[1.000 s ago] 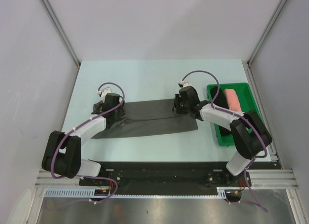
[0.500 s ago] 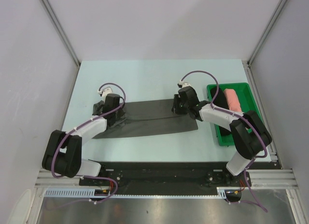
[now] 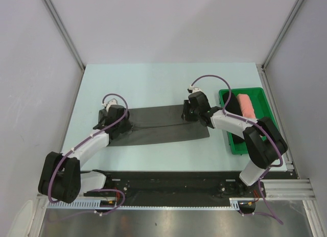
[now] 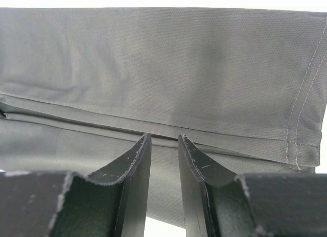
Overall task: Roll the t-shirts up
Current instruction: Fold the T-shirt at the center of the board.
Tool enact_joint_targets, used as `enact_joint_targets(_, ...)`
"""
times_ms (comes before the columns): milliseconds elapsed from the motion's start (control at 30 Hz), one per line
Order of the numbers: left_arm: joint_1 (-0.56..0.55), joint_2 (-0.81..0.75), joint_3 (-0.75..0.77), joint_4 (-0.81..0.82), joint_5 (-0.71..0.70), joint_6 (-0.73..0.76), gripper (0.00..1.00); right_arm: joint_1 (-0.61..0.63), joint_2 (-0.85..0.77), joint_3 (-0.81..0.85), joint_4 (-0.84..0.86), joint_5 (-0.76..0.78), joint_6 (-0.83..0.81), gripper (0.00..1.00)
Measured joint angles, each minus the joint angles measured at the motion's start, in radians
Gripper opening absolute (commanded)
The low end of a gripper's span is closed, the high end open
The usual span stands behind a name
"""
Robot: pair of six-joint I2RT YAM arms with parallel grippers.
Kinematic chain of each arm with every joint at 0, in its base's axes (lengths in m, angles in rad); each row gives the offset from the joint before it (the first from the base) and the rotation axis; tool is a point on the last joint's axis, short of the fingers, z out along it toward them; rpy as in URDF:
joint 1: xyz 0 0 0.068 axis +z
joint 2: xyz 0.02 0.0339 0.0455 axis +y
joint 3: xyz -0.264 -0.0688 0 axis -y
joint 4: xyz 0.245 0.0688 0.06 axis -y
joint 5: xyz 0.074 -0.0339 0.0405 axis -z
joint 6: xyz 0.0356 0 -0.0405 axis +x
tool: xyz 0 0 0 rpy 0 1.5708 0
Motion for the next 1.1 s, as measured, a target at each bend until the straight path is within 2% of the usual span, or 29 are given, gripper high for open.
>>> enact_joint_targets(67, 0.0, 0.0, -0.016, -0.008, 0.032, -0.018, 0.06, 0.001, 0.0, 0.0, 0.0, -0.002, 0.0, 0.33)
enact_joint_targets(100, -0.001, 0.0, -0.027, -0.009, 0.043, -0.03, 0.11, 0.001, 0.0, 0.0, 0.0, -0.005, 0.0, 0.32)
enact_joint_targets(167, -0.001, 0.0, -0.048, -0.011, 0.063, -0.053, 0.15, 0.002, 0.0, 0.0, 0.0, -0.008, 0.0, 0.33)
enact_joint_targets(267, -0.001, -0.001, -0.078, -0.013, 0.092, -0.08, 0.37, 0.002, 0.0, 0.0, 0.001, -0.011, 0.0, 0.33)
enact_joint_targets(300, -0.001, -0.001, -0.082, -0.016, 0.101, -0.082, 0.53, 0.002, 0.0, 0.0, 0.001, -0.012, 0.0, 0.34)
enact_joint_targets(400, -0.002, -0.026, -0.084, -0.033, 0.121, -0.095, 0.62, 0.002, 0.0, 0.0, 0.001, -0.016, -0.002, 0.34)
enact_joint_targets(467, -0.002, -0.075, -0.081, -0.053, 0.13, -0.101, 0.62, -0.003, 0.0, 0.0, 0.001, -0.019, -0.005, 0.34)
enact_joint_targets(633, -0.001, -0.177, -0.002, -0.142, 0.108, -0.101, 0.45, -0.032, 0.0, 0.0, 0.0, -0.026, -0.008, 0.33)
enact_joint_targets(700, 0.012, -0.185, 0.044, -0.163, 0.092, -0.1, 0.35, -0.048, 0.0, 0.0, -0.002, -0.026, -0.008, 0.33)
enact_joint_targets(833, 0.072, -0.133, 0.101, -0.175, 0.063, -0.1, 0.24, -0.064, 0.0, 0.0, -0.016, -0.014, -0.008, 0.3)
enact_joint_targets(1000, 0.129, 0.035, 0.147, -0.213, -0.013, -0.113, 0.23, -0.071, 0.001, 0.0, -0.031, -0.019, -0.007, 0.29)
enact_joint_targets(1100, 0.167, 0.066, 0.129, -0.232, -0.034, -0.14, 0.23, -0.084, 0.009, 0.0, -0.031, -0.024, -0.007, 0.29)
